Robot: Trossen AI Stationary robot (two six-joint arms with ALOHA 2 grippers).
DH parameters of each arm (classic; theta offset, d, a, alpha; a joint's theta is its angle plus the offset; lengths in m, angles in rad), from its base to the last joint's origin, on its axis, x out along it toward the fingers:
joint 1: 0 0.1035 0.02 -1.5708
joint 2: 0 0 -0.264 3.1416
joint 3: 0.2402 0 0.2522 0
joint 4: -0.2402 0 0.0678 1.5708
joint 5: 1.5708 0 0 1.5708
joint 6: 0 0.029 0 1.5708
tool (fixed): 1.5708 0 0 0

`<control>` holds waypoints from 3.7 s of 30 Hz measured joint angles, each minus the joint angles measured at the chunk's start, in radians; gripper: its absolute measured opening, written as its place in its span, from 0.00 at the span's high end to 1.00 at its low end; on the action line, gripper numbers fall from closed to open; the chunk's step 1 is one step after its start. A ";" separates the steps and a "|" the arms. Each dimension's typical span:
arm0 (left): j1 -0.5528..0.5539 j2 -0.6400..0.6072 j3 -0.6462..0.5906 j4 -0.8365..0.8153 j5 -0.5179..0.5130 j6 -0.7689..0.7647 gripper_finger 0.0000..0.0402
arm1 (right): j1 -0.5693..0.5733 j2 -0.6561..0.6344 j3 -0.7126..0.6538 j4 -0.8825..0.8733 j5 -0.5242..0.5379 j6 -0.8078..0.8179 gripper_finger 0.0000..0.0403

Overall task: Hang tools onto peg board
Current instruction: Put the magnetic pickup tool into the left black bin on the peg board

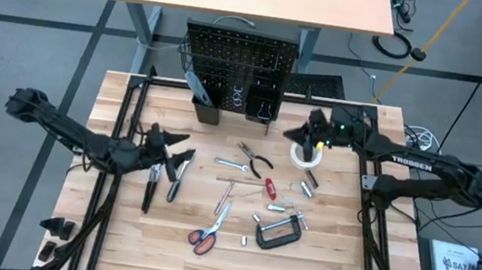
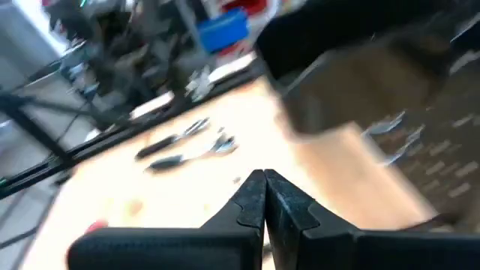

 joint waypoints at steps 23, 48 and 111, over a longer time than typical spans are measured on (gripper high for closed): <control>0.081 0.028 0.297 -0.931 0.485 -0.594 0.36 | 0.454 0.011 0.000 -0.001 -0.029 -0.039 0.97; 0.003 0.530 0.296 -0.370 0.636 -0.527 0.36 | 0.535 0.180 0.000 0.027 0.085 0.080 0.47; 0.008 0.834 0.406 -0.205 0.394 -0.627 0.36 | 0.666 0.180 0.000 -0.051 0.486 0.285 0.47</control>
